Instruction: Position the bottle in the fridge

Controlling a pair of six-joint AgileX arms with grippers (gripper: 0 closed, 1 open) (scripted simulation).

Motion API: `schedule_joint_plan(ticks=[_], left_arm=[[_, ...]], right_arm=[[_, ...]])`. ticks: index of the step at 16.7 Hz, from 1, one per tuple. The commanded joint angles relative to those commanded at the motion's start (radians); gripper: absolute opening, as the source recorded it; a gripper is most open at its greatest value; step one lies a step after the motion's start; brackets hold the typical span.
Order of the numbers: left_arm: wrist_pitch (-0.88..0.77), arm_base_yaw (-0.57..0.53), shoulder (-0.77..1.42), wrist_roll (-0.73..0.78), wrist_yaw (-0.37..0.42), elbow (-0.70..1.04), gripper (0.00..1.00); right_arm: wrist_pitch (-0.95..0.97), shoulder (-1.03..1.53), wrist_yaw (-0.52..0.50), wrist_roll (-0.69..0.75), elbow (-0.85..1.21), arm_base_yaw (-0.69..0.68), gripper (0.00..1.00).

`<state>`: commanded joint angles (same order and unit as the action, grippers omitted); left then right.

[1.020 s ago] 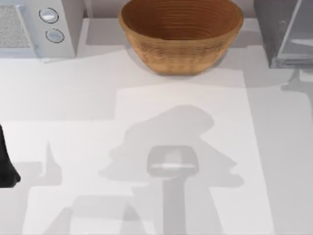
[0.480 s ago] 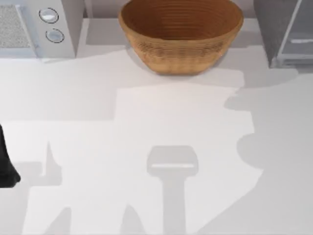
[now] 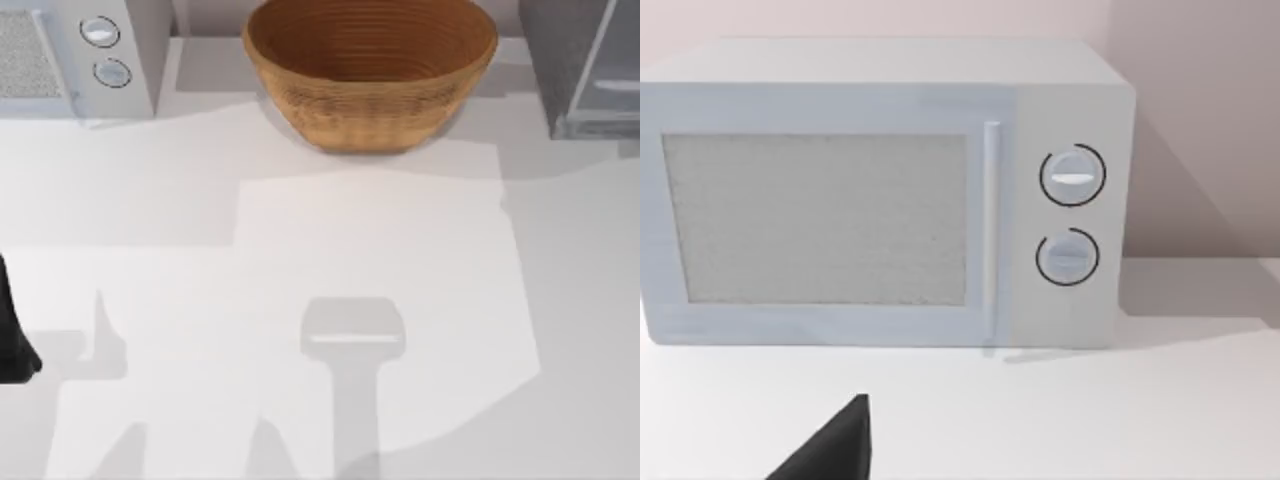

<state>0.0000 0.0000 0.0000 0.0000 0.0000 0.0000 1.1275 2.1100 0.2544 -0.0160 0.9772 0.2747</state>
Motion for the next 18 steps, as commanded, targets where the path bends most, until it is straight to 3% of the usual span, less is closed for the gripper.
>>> schedule_joint_plan(ticks=[4,12,18], left_arm=[[0.0,0.0,0.0,0.0,0.0,0.0,1.0],[0.0,0.0,0.0,0.0,0.0,0.0,1.0],[0.0,0.0,0.0,0.0,0.0,0.0,1.0]], right_arm=[[-0.056,0.064,-0.011,0.002,0.069,-0.01,0.01],[-0.217,0.24,-0.045,0.001,0.479,-0.042,0.01],[-0.243,0.266,-0.053,0.002,0.508,-0.049,0.01]])
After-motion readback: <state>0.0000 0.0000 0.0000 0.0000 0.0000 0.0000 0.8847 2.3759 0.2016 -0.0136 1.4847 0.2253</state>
